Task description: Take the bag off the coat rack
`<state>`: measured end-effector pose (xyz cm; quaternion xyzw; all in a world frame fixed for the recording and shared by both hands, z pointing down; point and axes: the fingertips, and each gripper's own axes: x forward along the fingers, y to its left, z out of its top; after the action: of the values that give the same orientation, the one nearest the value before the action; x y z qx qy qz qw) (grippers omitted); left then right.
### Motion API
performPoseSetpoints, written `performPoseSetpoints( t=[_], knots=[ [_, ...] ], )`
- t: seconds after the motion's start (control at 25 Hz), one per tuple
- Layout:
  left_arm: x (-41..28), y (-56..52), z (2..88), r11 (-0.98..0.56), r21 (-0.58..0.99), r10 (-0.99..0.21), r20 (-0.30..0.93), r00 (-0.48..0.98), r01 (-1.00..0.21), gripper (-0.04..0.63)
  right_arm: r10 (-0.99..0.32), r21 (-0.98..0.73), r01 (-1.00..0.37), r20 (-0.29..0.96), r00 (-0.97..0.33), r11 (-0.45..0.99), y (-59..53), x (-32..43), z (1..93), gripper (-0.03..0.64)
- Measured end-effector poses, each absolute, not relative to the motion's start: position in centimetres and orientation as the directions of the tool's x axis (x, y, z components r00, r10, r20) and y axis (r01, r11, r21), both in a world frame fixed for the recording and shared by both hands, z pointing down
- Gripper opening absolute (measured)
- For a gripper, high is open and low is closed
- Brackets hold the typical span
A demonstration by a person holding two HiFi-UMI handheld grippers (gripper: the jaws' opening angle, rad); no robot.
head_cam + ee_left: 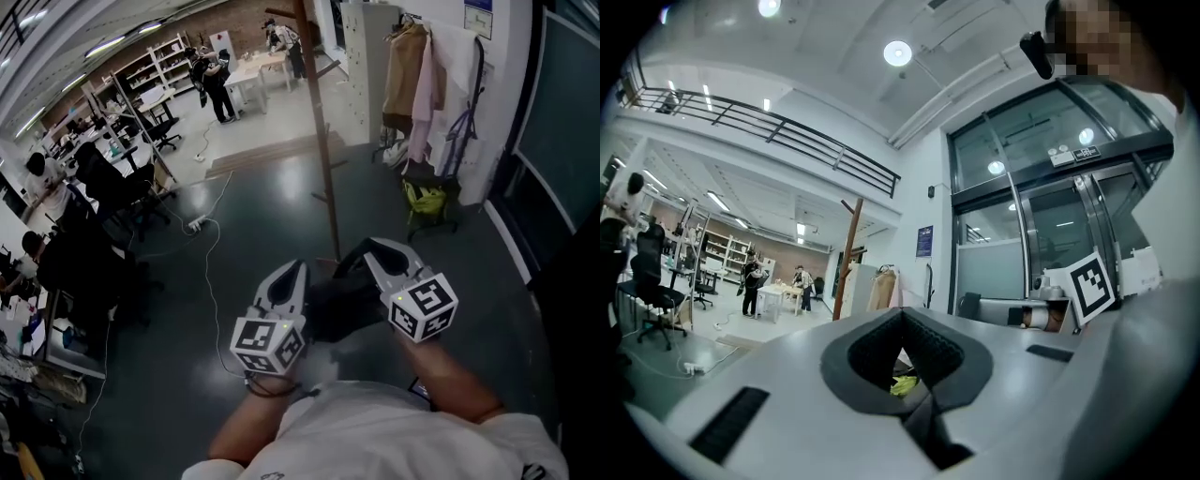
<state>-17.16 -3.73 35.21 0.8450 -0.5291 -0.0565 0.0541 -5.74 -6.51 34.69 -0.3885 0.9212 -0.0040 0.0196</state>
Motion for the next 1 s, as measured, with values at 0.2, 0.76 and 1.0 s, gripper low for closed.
performPoseSetpoints(
  t=[0.2,0.76,1.0],
  knots=[
    [-13.3,0.0,37.0,-0.423,0.159,-0.905,-0.026,0.424,-0.892,0.006,-0.718,-0.020,-0.717,-0.027,-0.696,0.697,-2.8,-1.9,35.8,0.026],
    [-7.3,9.1,37.4,-0.417,0.171,-0.907,-0.020,0.420,-0.893,0.006,-0.717,-0.046,-0.716,-0.008,-0.697,0.697,7.6,4.0,37.0,0.026],
    [-6.0,11.4,37.2,-0.438,0.161,-0.898,-0.028,0.440,-0.884,0.006,-0.720,-0.052,-0.719,-0.018,-0.693,0.693,10.3,4.7,37.0,0.025]
  ],
)
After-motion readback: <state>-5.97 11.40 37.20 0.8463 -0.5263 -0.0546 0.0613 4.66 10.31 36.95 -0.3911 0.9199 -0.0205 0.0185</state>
